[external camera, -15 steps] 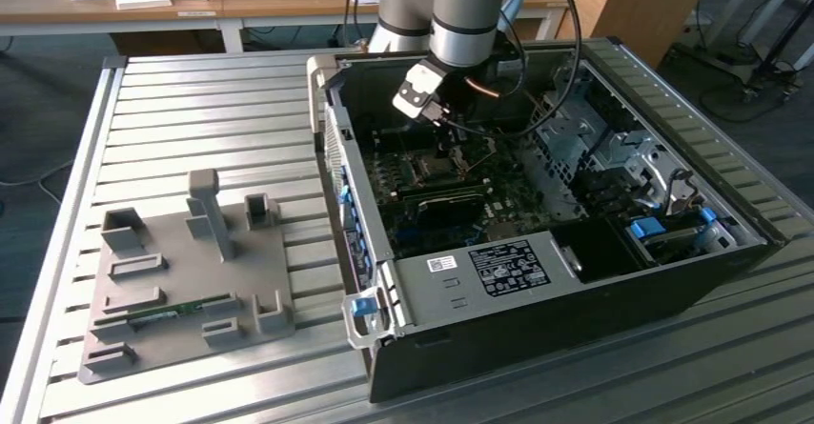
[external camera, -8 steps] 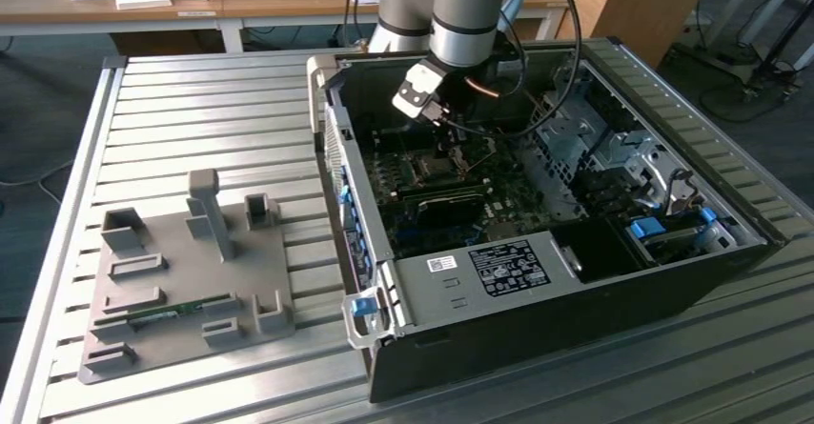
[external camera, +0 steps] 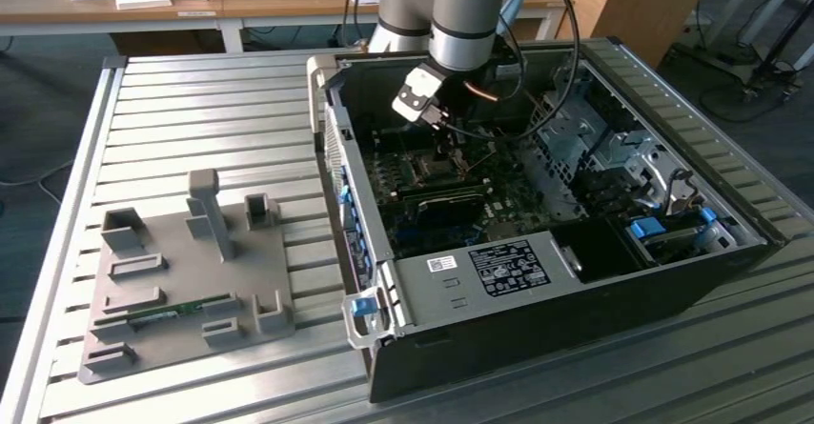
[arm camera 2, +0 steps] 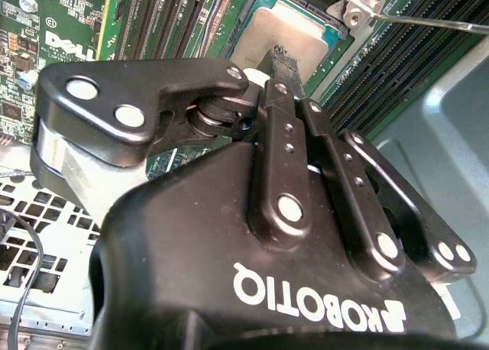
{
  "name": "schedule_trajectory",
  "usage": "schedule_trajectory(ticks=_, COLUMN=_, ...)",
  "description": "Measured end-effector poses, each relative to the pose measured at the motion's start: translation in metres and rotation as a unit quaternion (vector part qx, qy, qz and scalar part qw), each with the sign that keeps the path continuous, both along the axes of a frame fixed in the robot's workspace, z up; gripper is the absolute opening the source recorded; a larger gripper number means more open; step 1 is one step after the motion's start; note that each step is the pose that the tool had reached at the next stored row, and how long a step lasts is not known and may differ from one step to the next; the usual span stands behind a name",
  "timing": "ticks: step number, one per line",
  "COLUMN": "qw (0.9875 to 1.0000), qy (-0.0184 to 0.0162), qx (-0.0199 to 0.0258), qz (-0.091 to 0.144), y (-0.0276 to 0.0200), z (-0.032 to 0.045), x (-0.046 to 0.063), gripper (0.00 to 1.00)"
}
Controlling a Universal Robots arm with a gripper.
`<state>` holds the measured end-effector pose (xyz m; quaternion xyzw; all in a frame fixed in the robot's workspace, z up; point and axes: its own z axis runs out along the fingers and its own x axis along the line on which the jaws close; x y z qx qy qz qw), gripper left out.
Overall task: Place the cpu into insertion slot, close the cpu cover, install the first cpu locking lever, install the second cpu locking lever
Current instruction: 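Place the cpu into insertion slot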
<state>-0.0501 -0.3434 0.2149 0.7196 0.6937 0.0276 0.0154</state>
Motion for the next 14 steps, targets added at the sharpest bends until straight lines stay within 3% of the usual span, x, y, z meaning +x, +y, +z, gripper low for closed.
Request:
schedule_trajectory(ticks=9, qw=1.0000, qy=-0.0001, qx=0.0001, qz=0.009, y=0.0000, z=-0.0003, x=0.0000, gripper=0.11)
schedule_trajectory(ticks=14, qw=1.0000, qy=0.0000, qx=0.0001, qz=0.009, y=0.0000, z=-0.0046, x=0.0000, gripper=0.11)
